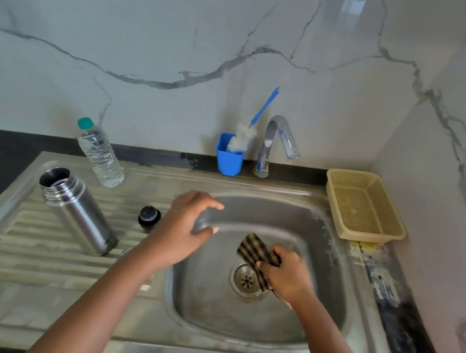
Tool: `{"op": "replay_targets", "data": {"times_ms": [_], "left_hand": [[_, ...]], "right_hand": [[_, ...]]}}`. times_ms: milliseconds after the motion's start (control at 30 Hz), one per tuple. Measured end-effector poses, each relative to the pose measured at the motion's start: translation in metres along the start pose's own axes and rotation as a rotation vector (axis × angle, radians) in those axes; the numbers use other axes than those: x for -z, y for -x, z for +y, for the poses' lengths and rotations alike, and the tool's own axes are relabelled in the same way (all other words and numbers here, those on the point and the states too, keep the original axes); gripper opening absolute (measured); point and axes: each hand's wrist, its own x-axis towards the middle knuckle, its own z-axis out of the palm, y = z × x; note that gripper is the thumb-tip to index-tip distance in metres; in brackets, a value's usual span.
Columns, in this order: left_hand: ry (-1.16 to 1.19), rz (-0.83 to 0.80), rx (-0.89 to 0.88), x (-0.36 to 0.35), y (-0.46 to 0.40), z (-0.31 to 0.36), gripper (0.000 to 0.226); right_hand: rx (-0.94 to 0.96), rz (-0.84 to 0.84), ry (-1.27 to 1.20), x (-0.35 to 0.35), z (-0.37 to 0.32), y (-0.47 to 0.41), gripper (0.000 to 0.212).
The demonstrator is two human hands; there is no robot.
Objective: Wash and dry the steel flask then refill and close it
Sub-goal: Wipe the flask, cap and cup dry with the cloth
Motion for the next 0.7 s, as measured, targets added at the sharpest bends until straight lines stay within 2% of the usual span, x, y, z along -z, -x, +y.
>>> {"op": "replay_targets", "data": {"times_ms": [67, 167, 267, 367, 433, 500, 700], "left_hand": [[-0.182, 0.11, -0.087, 0.036, 0.009, -0.008, 0.04], [-0.434, 0.192, -0.064, 0.089, 0.02, -0.02, 0.042], [-0.635, 0.172, 0.075, 0.126, 0.027, -0.037, 0.05], [-0.77, 0.124, 0.339, 0.14, 0.03, -0.053, 0.06], [-0.8, 0.092, 0.512, 0.151, 0.035, -0.066, 0.068], [-0.749, 0.055, 0.596, 0.149, 0.035, -0.069, 0.069], [-0.546, 0.057, 0.617, 0.159, 0.037, -0.083, 0.055]], "right_hand": [[-0.031, 0.046, -0.02, -0.007, -0.002, 0.003, 0.009], [-0.072, 0.051, -0.046, -0.018, -0.008, 0.008, 0.012], [-0.083, 0.068, -0.086, -0.032, -0.017, 0.009, 0.01], [-0.095, 0.071, -0.111, -0.045, -0.025, 0.012, 0.01], [-0.099, 0.073, -0.13, -0.059, -0.035, 0.013, 0.011], [-0.105, 0.074, -0.159, -0.06, -0.035, 0.016, 0.012], [-0.143, 0.088, -0.244, -0.07, -0.038, 0.022, 0.014]]}}
